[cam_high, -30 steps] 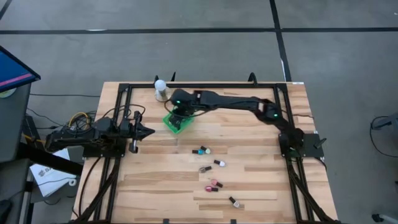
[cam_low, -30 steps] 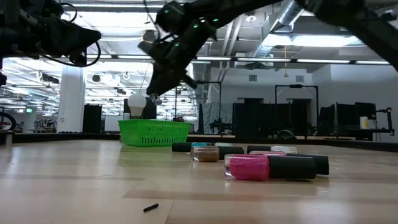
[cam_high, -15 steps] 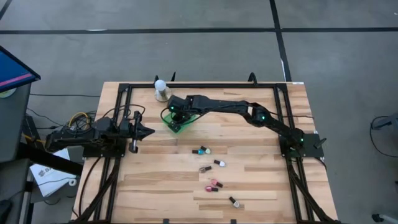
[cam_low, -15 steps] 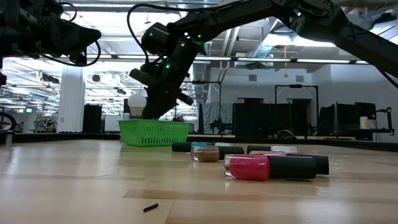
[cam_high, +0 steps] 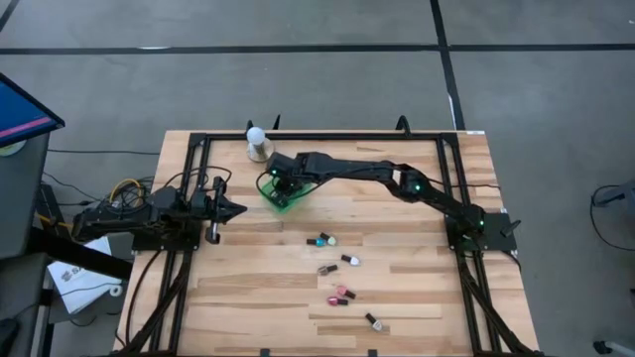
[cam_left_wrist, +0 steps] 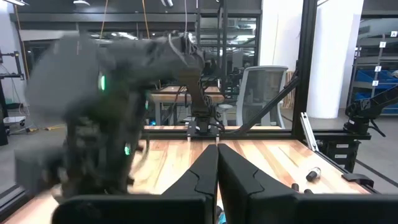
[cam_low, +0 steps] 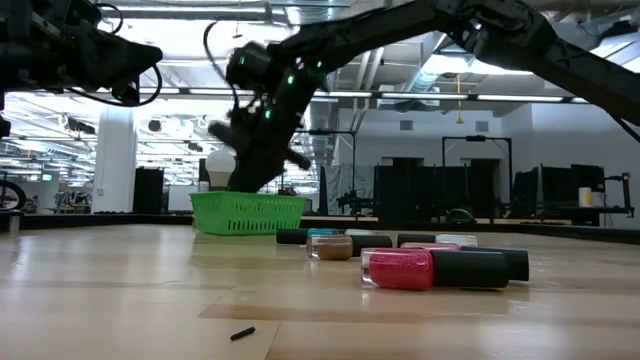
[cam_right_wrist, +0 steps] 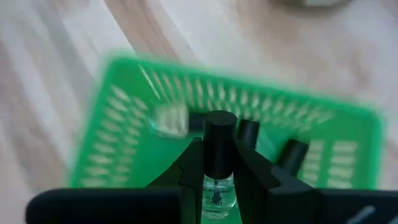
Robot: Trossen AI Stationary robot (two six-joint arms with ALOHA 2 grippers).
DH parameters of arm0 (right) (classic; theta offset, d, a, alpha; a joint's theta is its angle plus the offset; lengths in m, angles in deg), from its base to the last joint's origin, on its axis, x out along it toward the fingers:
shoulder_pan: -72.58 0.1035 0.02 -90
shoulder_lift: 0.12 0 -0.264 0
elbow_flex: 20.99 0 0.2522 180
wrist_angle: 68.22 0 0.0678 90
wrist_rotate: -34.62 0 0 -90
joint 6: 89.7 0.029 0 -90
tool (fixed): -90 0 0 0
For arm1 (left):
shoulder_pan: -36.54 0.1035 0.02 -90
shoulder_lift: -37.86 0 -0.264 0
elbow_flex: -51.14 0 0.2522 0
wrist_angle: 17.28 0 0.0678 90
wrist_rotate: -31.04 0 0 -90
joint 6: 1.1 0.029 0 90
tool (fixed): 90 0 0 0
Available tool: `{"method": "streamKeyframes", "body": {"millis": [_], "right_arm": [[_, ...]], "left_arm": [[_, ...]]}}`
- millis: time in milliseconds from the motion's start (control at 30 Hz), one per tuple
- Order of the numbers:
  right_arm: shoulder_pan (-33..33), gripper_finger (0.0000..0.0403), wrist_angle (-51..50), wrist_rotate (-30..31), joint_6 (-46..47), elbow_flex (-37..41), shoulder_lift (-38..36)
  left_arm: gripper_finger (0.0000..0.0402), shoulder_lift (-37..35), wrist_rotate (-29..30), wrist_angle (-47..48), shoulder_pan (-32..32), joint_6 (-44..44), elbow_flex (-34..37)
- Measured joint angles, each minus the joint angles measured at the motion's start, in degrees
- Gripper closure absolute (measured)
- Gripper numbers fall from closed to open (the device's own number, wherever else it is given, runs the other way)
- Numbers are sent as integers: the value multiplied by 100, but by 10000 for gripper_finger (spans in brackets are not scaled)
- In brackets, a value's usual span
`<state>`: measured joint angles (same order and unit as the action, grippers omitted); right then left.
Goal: Pick & Place Nail Polish
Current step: Put the transparent nail polish bottle into the green bin, then put the top white nail polish bottle into the green bin
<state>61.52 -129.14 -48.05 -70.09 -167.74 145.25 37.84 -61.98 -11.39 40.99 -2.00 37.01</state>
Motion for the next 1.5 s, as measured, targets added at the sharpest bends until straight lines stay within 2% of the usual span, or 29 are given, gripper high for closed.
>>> {"method": "streamKeyframes", "body": {"millis": [300, 667, 800, 967, 1233, 1500], "right_arm": [[14, 350, -58, 7, 6, 19, 189], [14, 321, -53, 5, -11, 11, 169], [14, 302, -68, -35, -13, 11, 163], [10, 257, -287, -220, -64, -184, 163], [4, 184, -567, -410, -308, -142, -685], [27, 173, -1603, -405, -791, -149, -1778]], "left_arm": [[400, 0, 2, -6, 0, 1, 0], [400, 0, 2, -10, 1, 1, 0], [400, 0, 0, -12, 2, 2, 0], [400, 0, 1, -12, 1, 1, 0], [400, 0, 1, -25, 2, 2, 1], [400, 0, 1, -28, 2, 1, 0]]}}
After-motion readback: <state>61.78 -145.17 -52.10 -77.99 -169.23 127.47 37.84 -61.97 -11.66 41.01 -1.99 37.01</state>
